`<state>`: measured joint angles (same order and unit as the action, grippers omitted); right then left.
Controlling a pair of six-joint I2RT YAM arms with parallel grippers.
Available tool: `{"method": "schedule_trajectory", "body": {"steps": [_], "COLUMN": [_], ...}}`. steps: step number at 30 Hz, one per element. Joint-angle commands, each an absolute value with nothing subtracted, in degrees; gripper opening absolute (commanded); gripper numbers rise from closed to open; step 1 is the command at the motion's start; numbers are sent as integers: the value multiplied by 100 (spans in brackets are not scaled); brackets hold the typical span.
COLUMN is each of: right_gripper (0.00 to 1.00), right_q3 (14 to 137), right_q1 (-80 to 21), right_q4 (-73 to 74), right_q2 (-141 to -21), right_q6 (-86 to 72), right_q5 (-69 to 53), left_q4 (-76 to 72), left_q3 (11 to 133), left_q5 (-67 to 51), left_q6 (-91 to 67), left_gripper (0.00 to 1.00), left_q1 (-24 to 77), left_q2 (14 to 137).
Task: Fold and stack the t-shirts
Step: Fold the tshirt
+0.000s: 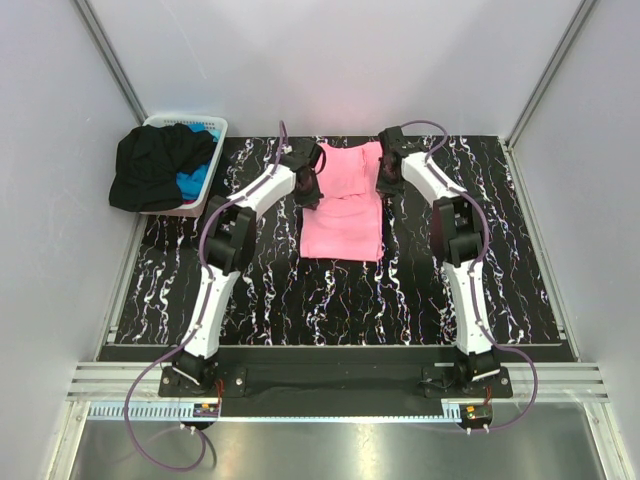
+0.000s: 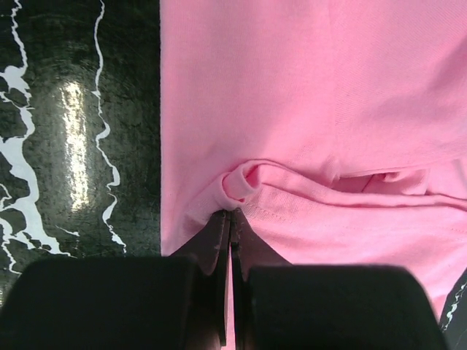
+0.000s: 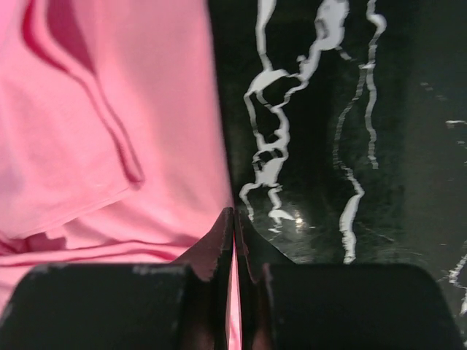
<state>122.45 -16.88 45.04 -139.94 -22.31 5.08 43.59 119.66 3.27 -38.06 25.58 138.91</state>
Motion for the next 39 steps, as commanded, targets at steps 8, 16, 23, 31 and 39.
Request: {"method": "schedule_trajectory", "body": {"steps": [8,16,23,31,39], "right_gripper": [10,22,22,22,20], "right_q3": [12384,11305,9943,8133,7717], "right_q1": [-1608,-1608,-1696,-2162,-2865], "right_q4": [4684,4509,4246,3789,3358], "right_q2": [-13580,-12341,-11191,-10407,-10318], "right_q6": [-2145,-2284,-2672,-2716,-2839], "right_q5": [703,835,-157,-482,-844], "left_q4": [4456,4263,4105,3411,2988], "left_q3": [11945,10744,9134,7077,6416], "left_q5": [457,511,282,-483,-554], "left_q6": [-3410,-3261,-3480,-4200,-4421], "left_gripper": [70,84,84,81,77], "left_q1": [2382,2364,2347,2338,2312], "left_q2": [13247,11937,10698,9967,9642]}}
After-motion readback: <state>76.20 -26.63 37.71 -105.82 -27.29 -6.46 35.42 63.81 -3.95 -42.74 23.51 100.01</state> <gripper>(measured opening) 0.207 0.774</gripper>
